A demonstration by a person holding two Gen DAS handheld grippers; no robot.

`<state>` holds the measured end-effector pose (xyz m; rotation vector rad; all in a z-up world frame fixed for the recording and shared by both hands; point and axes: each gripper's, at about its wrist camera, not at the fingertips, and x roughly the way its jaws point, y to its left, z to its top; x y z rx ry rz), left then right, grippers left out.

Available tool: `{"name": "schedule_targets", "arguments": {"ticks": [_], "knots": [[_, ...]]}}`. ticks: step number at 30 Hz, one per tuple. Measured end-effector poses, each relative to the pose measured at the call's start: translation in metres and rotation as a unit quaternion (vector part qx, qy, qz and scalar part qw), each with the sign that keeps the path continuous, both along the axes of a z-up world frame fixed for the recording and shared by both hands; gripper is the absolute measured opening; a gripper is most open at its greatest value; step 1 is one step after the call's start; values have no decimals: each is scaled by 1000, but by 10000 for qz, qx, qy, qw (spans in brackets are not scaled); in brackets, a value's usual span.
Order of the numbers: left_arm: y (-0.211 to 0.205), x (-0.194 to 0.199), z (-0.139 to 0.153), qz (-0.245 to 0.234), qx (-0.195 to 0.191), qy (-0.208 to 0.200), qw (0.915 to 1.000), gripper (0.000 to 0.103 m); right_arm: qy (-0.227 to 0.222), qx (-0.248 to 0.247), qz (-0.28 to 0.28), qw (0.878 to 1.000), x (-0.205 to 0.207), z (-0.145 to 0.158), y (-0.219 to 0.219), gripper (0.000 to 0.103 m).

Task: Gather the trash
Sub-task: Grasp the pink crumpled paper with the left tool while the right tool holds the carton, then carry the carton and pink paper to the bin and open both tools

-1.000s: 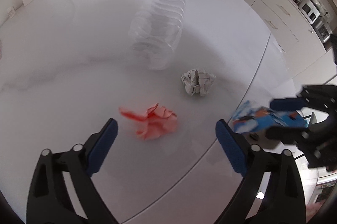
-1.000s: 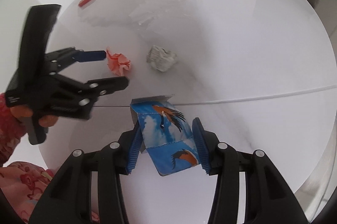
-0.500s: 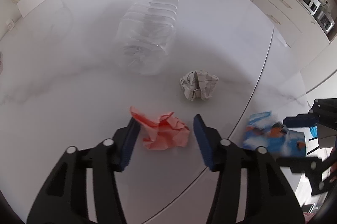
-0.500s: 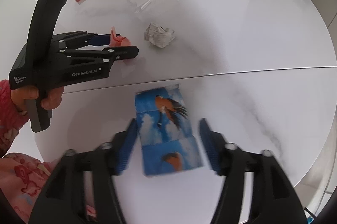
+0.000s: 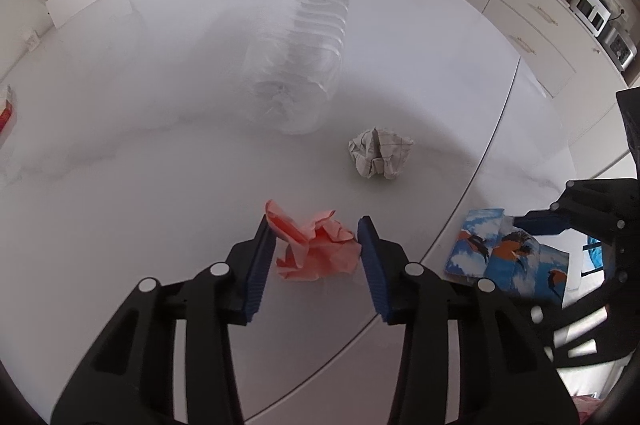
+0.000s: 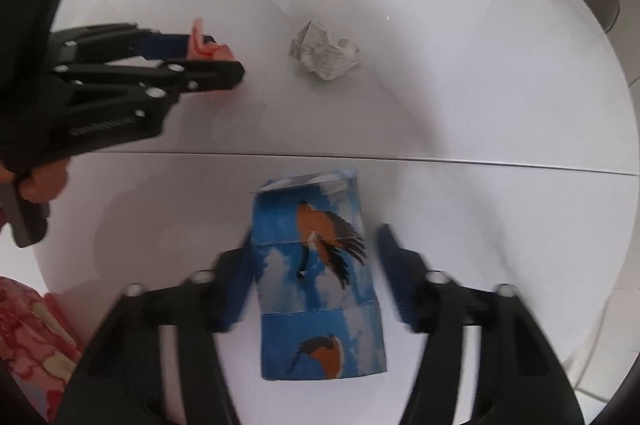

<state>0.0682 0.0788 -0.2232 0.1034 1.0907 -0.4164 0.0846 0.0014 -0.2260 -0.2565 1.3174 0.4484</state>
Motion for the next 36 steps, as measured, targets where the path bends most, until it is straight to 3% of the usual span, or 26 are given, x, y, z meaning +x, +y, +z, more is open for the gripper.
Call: {"name": "schedule_targets", "arguments": {"ticks": [11,19,29,36], "knots": [[-19,-28,46,-131,5,-175,9998,41,-352,153,-616,9974,-20,31,-25,50],[-95,-73,73,-915,-157,-195,9955,41,-660,302,-1466,9865,-85,48,-97,50],[-231,-137,78,-2365,-240,14,9713,41,-515,255,-2981,9528,-181,18,-229,50],[-290,-170,66,-2892,4,149,9572,41,-159,291,-3476,9371,-211,-27,-282,51]]}}
